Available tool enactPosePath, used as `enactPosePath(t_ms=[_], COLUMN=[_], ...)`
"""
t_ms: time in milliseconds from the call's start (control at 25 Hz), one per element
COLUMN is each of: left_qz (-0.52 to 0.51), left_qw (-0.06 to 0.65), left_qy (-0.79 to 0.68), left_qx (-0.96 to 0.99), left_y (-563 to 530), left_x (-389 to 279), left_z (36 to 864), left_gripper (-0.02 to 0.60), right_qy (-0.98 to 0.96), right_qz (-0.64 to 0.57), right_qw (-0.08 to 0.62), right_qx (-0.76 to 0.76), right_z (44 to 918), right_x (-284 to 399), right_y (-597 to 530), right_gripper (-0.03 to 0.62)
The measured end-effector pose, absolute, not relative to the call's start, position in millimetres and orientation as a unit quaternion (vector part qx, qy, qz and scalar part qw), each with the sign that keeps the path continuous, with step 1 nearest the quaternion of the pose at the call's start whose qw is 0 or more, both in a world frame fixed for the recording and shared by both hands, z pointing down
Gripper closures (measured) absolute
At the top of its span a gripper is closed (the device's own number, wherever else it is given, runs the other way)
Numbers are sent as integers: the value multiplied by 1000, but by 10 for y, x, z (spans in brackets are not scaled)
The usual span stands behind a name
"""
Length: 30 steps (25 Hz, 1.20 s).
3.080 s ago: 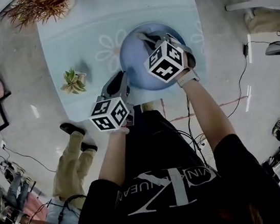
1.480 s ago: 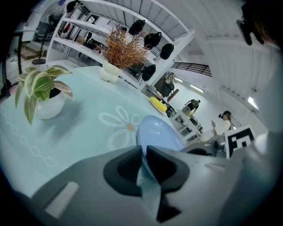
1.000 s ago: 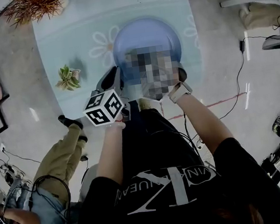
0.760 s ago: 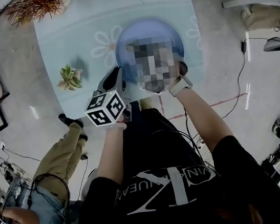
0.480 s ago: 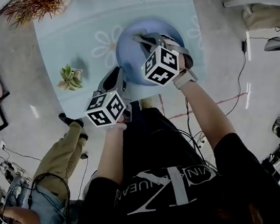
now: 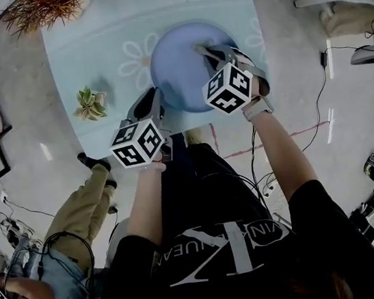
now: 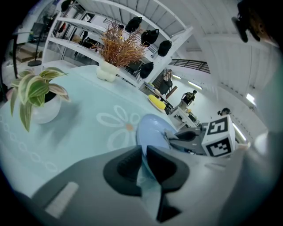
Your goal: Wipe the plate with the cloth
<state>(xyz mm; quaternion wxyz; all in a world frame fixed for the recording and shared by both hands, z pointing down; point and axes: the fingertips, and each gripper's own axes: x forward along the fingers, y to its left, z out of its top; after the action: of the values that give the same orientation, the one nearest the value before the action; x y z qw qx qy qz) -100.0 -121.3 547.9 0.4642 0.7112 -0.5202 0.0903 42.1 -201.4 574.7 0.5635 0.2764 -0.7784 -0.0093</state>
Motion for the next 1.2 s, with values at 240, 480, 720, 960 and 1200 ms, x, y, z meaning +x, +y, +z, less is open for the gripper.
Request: enactPosePath(t_ms=[240, 480, 720, 960, 1200], left_qz=[90, 89, 87, 86, 83], left_qw=[462, 460, 461, 462, 463], left_qy=[-523, -526, -524, -520, -515], left_qx=[710, 710, 711, 713, 717], left_y=[-1209, -1207, -1208, -1207, -1211], left_x=[-1001, -987, -990, -998, -1000], left_z=[5463, 5452, 5439, 5458, 5476], left_gripper=[581, 581, 581, 581, 581], right_qy=[-772, -786, -809, -820, -815], right_qz=[7, 17, 15, 17, 15], right_qw=[569, 563, 547, 530, 527], right_qx=[282, 256, 216, 213, 240], right_z=[5740, 5731, 5723, 5736, 5742], right_x=[545, 394, -22, -223, -144], right_y=[-1758, -1429, -1261, -1449, -1727], right_gripper=[565, 564, 563, 563, 563])
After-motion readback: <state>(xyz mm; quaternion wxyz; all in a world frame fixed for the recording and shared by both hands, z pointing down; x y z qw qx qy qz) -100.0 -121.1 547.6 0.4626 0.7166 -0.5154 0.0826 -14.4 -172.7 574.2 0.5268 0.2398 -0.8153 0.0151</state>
